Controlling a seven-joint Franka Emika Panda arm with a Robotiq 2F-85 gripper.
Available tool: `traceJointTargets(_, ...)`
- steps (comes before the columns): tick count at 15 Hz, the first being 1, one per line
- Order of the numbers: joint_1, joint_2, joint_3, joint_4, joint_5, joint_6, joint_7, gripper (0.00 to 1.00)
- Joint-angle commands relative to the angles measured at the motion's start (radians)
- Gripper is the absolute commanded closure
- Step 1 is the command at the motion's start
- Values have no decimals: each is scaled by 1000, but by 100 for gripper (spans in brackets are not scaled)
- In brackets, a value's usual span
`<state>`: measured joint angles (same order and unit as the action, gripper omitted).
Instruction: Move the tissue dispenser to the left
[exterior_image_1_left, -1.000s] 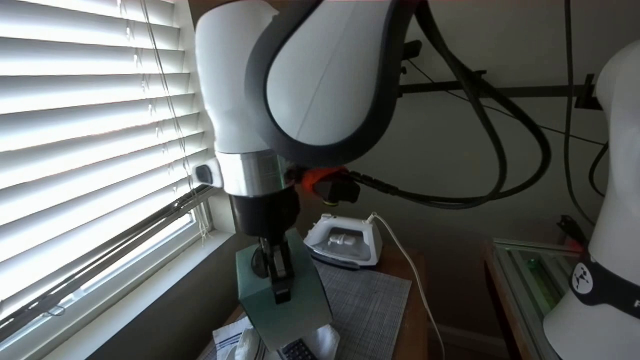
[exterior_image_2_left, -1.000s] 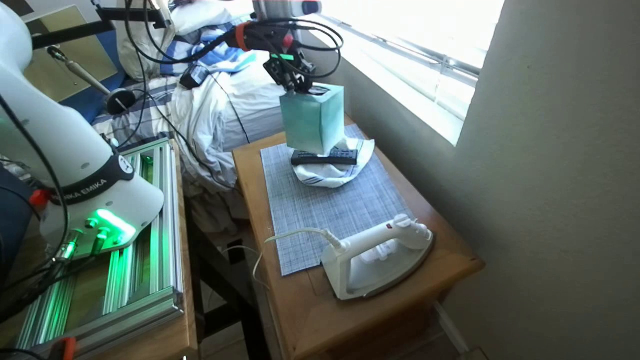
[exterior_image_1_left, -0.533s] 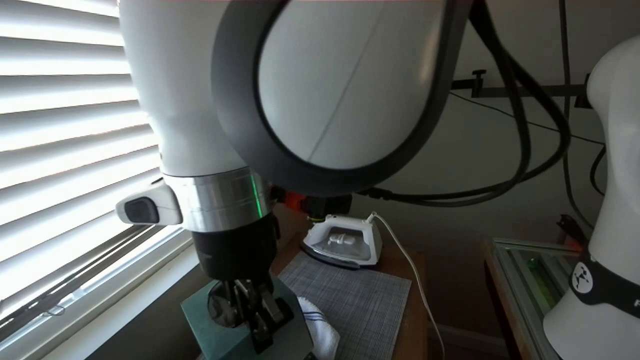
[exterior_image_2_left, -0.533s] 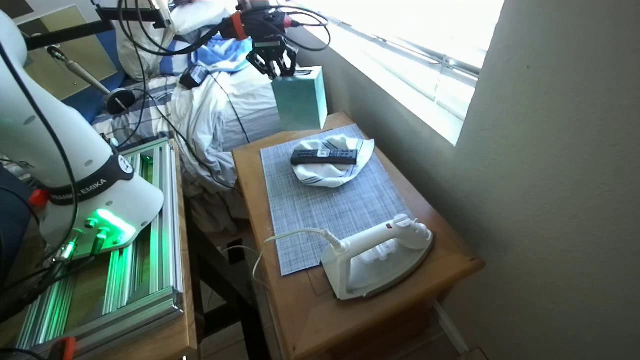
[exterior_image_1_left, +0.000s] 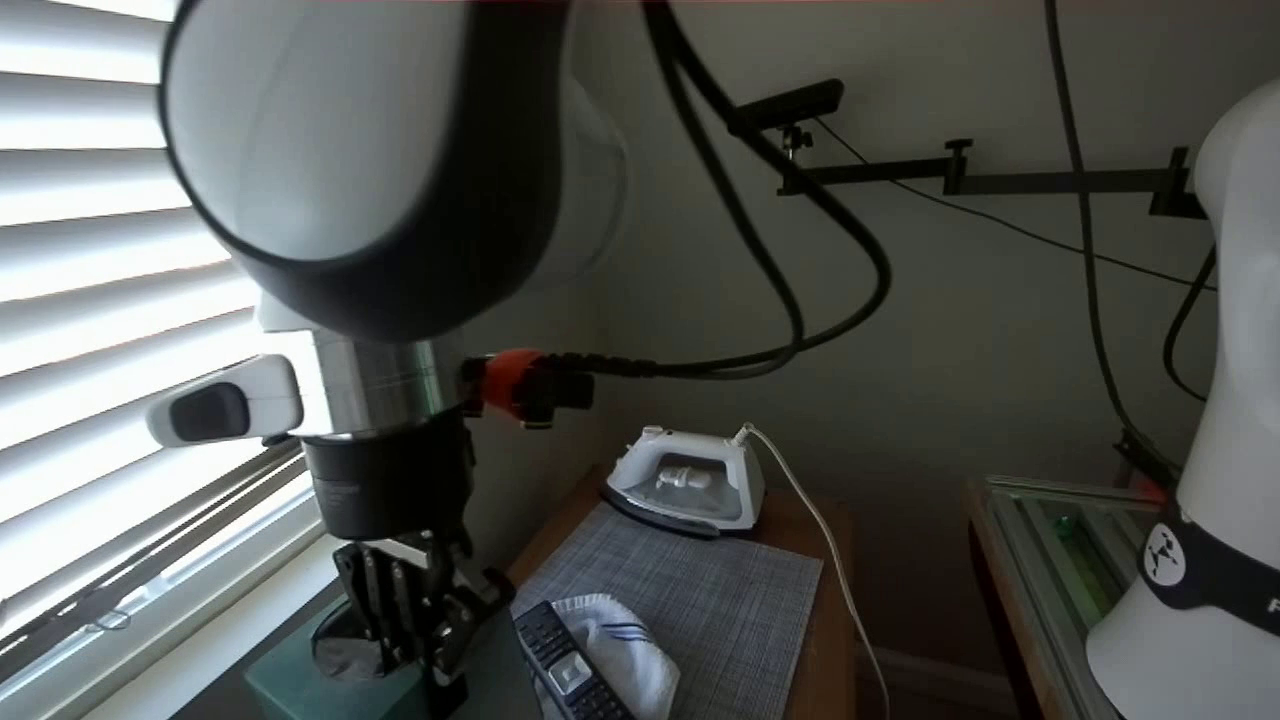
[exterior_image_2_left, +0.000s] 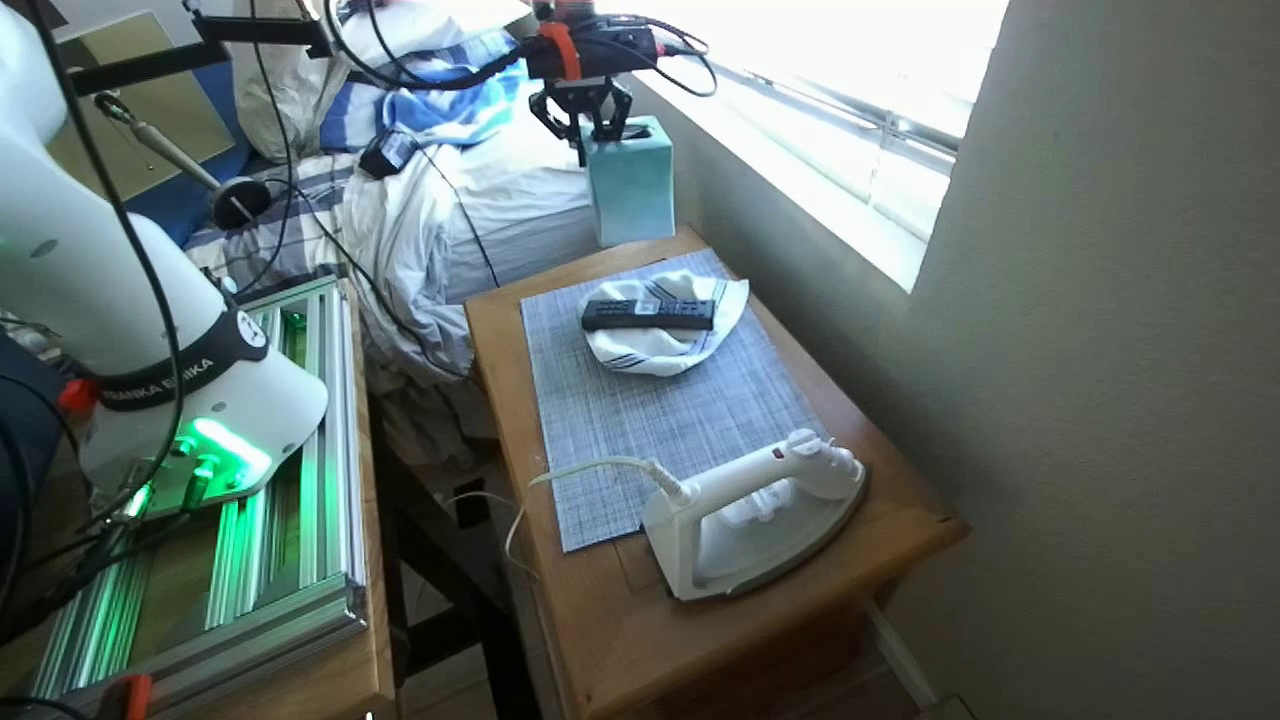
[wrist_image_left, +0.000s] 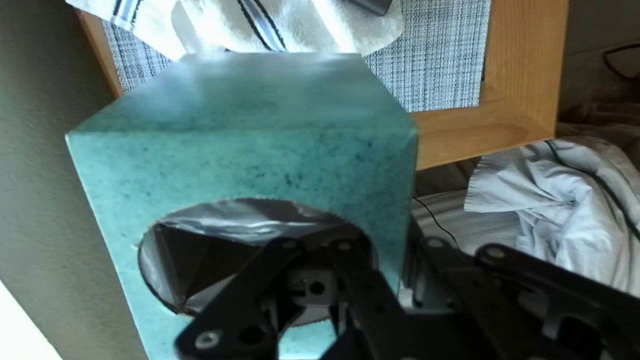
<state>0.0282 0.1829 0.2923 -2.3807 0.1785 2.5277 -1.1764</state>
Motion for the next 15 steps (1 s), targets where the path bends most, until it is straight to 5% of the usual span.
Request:
traceJointTargets(1,9,18,-26,27,26,-26,-42,94)
traceJointTargets(7,-14,90,-32,78,16,-35,-181,98)
traceJointTargets(12,-34,135,-14,85,34,-23,-428,98)
traceJointTargets(15,-4,166,-38,100,4,61,-367,98)
